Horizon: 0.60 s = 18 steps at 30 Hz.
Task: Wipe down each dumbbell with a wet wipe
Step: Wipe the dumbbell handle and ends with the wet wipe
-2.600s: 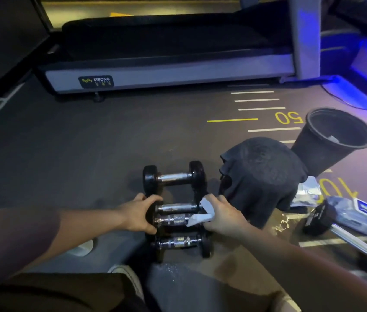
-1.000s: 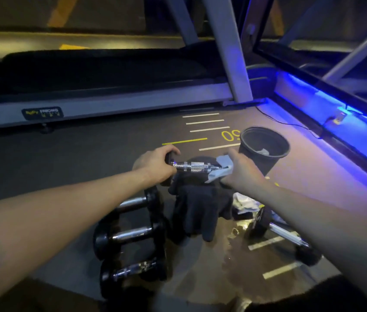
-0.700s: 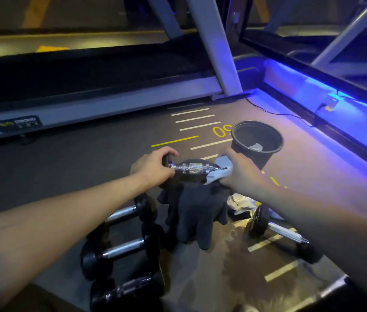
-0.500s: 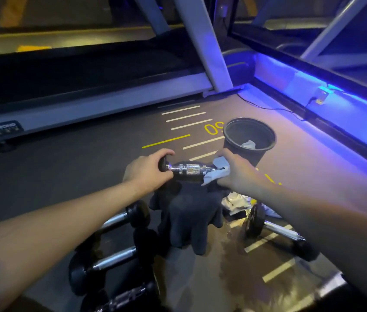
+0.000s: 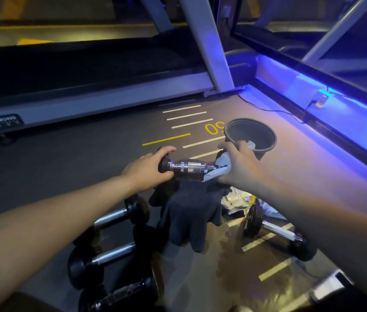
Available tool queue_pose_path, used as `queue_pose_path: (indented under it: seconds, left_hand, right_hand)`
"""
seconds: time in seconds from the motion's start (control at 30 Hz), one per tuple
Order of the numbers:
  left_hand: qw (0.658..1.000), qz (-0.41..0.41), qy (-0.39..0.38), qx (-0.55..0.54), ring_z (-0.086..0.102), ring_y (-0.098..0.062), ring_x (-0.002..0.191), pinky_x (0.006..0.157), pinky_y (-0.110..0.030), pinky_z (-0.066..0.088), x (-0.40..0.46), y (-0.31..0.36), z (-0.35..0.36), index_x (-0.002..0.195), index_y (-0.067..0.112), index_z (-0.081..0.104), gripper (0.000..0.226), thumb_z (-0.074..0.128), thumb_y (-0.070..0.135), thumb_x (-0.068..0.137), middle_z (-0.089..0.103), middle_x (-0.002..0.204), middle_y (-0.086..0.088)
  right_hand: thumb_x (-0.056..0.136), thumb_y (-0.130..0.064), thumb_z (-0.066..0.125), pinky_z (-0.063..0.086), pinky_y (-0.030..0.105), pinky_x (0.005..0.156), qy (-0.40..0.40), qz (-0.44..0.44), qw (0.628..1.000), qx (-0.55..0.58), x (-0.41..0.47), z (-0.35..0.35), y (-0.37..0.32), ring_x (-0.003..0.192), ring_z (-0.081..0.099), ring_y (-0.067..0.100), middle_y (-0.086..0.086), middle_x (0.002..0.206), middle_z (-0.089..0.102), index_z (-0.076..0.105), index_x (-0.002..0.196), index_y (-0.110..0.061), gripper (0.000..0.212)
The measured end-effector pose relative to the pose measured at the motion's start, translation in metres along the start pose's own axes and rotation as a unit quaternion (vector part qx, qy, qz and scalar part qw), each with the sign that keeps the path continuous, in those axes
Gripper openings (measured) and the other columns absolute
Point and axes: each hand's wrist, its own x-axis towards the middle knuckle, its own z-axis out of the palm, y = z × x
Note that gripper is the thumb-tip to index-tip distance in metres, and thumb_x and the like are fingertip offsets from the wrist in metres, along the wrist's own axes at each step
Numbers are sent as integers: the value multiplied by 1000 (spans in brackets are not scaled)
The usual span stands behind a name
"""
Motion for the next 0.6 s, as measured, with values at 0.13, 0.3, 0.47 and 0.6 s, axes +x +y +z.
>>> queue_pose_path:
  seconds: [0.13, 0.3, 0.47, 0.6]
  left_hand:
    - [1000, 6, -3, -8, 58, -30, 117, 94, -39, 47, -1, -1, 1, 142, 56, 27, 64, 61, 50, 89, 59, 121, -3]
    - [1000, 4, 2, -10, 57, -31, 119, 98, -41, 46, 0, -1, 2, 141, 56, 26, 64, 61, 50, 88, 59, 125, -4]
    - [1000, 6, 0, -16, 57, -31, 118, 99, -42, 46, 0, -1, 2, 141, 56, 26, 63, 61, 49, 89, 58, 124, -4]
    - [1000, 9, 1, -15, 57, -30, 116, 96, -40, 46, 1, 1, 2, 142, 54, 27, 62, 61, 48, 90, 59, 122, -4]
  right_hand:
    - [49, -61, 86, 49, 44, 88, 5, 20, 1000, -7, -5, -8, 3, 117, 43, 27, 5, 124, 39, 46, 129, -25, 97]
    - [44, -45, 95, 48, 38, 82, -20, 28, 999, 8, -4, -16, 7, 105, 51, 23, 2, 122, 38, 47, 124, -17, 97]
    - [44, -57, 91, 49, 47, 89, -28, 23, 999, -11, 0, -28, 9, 115, 44, 26, 2, 125, 40, 49, 127, -28, 98]
    - [44, -67, 85, 51, 46, 86, -56, 16, 998, 3, -3, -30, 6, 106, 52, 23, -4, 117, 40, 49, 121, -36, 91]
